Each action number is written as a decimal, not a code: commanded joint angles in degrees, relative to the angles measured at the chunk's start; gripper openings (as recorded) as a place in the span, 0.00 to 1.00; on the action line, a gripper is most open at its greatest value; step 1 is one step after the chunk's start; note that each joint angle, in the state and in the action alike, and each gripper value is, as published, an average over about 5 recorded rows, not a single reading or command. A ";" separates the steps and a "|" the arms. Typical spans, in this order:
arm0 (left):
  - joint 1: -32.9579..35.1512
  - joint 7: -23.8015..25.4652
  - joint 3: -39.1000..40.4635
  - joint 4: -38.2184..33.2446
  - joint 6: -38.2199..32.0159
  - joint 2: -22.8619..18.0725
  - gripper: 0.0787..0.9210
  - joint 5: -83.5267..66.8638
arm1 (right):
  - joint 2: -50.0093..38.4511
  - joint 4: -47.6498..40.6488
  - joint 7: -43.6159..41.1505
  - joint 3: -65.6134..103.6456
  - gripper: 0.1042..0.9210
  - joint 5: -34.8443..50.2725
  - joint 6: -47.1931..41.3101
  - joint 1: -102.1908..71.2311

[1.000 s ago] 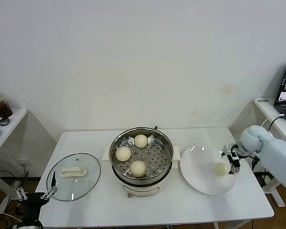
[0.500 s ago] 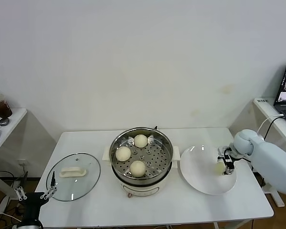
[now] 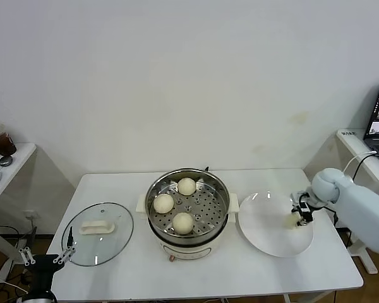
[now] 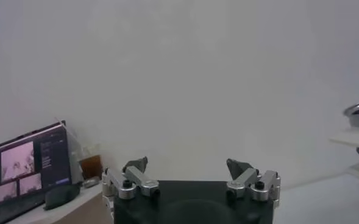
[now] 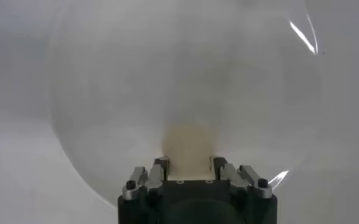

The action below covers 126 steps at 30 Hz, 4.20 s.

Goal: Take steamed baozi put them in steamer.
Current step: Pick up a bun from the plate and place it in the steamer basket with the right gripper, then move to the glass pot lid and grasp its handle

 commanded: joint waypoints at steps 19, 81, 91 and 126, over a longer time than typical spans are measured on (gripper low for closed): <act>-1.00 0.24 2.52 -1.33 0.37 1.00 0.88 0.10 | 15.93 22.89 5.10 -47.20 0.45 51.14 -20.13 60.98; -2.21 0.46 1.23 0.12 0.26 0.90 0.88 -0.64 | -7.46 39.65 50.81 -6.00 0.88 49.29 -20.43 7.72; -1.96 0.53 2.66 -0.32 0.53 0.82 0.88 -1.44 | 3.05 40.92 58.94 52.20 0.88 29.86 6.96 -55.39; -13.67 -10.51 7.12 21.83 2.14 15.52 0.88 78.80 | 48.15 43.26 53.66 87.76 0.88 26.21 20.56 -87.19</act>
